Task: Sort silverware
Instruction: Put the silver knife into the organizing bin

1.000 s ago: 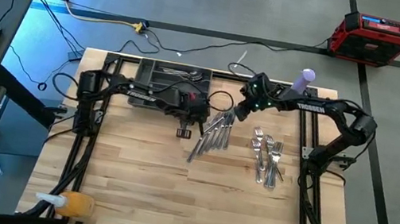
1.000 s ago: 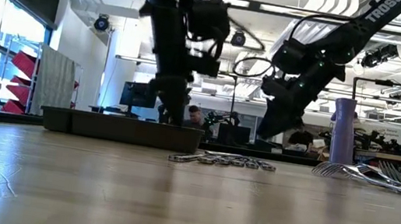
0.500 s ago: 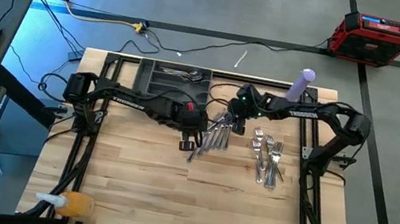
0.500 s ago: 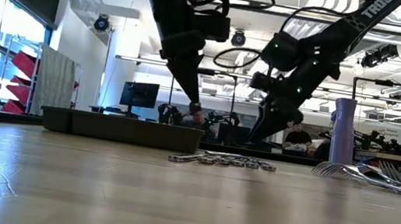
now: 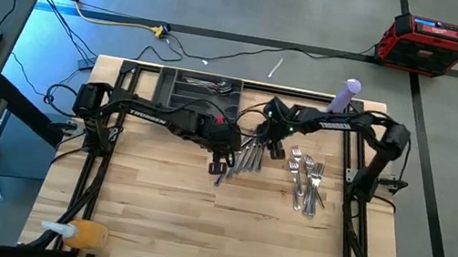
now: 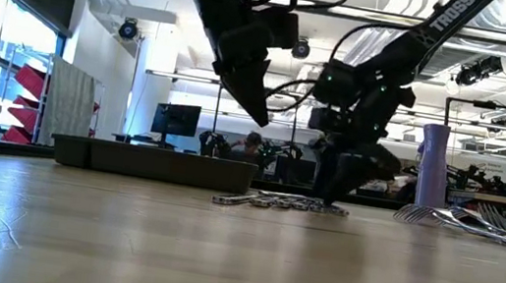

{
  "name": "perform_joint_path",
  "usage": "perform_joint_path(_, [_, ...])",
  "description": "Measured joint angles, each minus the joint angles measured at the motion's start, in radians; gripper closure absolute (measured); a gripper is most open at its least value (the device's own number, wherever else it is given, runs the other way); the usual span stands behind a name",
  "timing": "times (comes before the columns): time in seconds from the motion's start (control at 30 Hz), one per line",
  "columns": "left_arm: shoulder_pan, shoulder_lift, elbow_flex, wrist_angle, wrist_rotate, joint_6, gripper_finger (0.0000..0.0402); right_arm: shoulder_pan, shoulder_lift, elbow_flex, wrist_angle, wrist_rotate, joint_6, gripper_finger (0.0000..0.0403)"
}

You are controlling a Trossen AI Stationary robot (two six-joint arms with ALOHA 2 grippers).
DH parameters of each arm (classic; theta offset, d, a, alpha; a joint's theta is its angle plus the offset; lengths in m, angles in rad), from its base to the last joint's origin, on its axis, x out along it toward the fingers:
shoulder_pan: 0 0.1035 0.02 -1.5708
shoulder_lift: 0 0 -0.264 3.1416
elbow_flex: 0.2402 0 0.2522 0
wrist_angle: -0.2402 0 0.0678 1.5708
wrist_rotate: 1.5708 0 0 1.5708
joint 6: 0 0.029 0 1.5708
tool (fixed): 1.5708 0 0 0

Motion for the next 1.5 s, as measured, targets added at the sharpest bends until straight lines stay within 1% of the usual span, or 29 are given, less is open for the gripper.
perform_joint_path(0.1, [-0.006,0.000,0.000,0.000,0.020,-0.023,0.0401,0.034,0.016,0.004,-0.003,-0.008,-0.093,0.0189])
perform_joint_path(0.17, [-0.014,0.000,0.000,0.000,0.022,-0.035,0.0401,0.051,0.021,0.004,-0.004,-0.008,-0.136,0.0181])
perform_joint_path(0.23, [-0.024,0.000,0.000,0.000,0.021,-0.038,0.0401,0.065,0.021,0.003,-0.008,0.007,-0.140,0.0180])
perform_joint_path(0.3, [-0.035,0.000,0.000,0.000,0.019,-0.044,0.0401,0.072,0.021,0.003,-0.012,0.022,-0.108,0.0186])
perform_joint_path(0.47, [-0.056,0.000,0.000,0.001,0.015,-0.044,0.0401,0.073,0.060,0.005,-0.017,0.037,0.026,0.0214])
perform_joint_path(0.6, [-0.067,0.000,0.000,0.001,0.006,-0.047,0.0401,0.080,0.086,0.008,-0.003,0.045,0.077,0.0247])
perform_joint_path(0.77, [-0.076,0.000,0.000,0.002,0.005,-0.047,0.0401,0.094,0.082,0.008,0.007,0.088,0.158,0.0315])
perform_joint_path(0.9, [-0.077,0.000,0.000,0.007,0.003,-0.048,0.0401,0.094,0.079,0.008,0.016,0.093,0.223,0.0379])
perform_joint_path(0.93, [-0.077,0.000,0.000,0.007,0.002,-0.051,0.0401,0.094,0.079,0.009,0.019,0.092,0.228,0.0388])
perform_joint_path(1.13, [-0.077,0.000,-0.001,0.008,0.002,-0.064,0.0401,0.095,0.068,0.008,0.025,0.089,0.238,0.0398])
perform_joint_path(1.37, [-0.077,0.000,-0.001,0.040,0.003,-0.070,0.0401,0.096,-0.046,-0.005,-0.053,0.101,0.234,0.0401])
perform_joint_path(1.5, [-0.077,0.000,-0.001,0.059,0.003,-0.065,0.0402,0.106,-0.089,-0.001,-0.074,0.087,0.235,0.0400])
